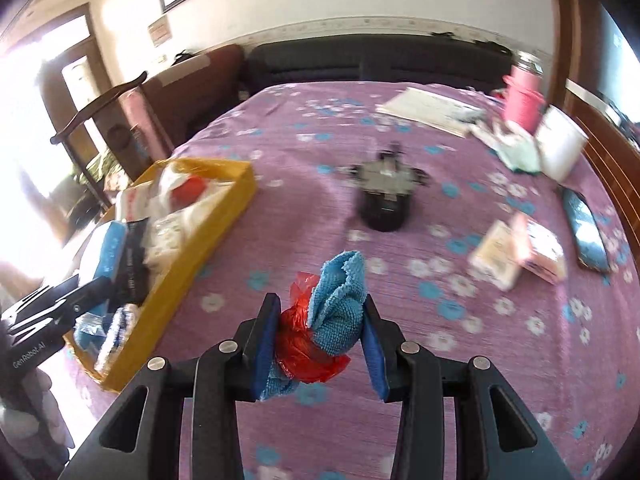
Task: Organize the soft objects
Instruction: 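Carry sponge pack into tray with left gripper while right drops towel there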
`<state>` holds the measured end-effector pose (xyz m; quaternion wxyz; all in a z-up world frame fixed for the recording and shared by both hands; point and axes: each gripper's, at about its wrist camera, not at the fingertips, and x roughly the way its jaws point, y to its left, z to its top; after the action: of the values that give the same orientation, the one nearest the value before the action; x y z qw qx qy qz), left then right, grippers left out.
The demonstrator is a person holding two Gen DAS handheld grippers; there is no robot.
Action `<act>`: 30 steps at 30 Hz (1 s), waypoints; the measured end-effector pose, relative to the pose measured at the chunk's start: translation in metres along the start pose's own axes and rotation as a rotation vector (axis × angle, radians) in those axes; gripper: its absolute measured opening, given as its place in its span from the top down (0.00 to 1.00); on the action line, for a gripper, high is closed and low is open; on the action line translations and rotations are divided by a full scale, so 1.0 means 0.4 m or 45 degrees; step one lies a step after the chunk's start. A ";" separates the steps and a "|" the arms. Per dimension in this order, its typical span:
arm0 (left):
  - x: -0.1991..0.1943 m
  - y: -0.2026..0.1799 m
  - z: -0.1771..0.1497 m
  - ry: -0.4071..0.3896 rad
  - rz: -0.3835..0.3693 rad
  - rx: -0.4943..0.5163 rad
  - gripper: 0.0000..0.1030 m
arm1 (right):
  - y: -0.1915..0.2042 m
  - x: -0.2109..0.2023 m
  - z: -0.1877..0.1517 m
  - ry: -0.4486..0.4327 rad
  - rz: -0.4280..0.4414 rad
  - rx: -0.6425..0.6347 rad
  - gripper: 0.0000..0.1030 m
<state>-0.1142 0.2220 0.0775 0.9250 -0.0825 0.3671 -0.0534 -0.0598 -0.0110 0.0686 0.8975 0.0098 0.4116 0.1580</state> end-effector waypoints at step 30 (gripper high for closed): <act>0.126 0.378 0.122 0.115 0.152 -0.229 0.53 | 0.384 0.213 0.110 0.127 0.195 -0.255 0.58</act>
<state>-0.0386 0.3679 0.0496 0.8978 -0.1408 0.4162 0.0312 -0.0174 0.1645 0.0579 0.8577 -0.0561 0.4358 0.2668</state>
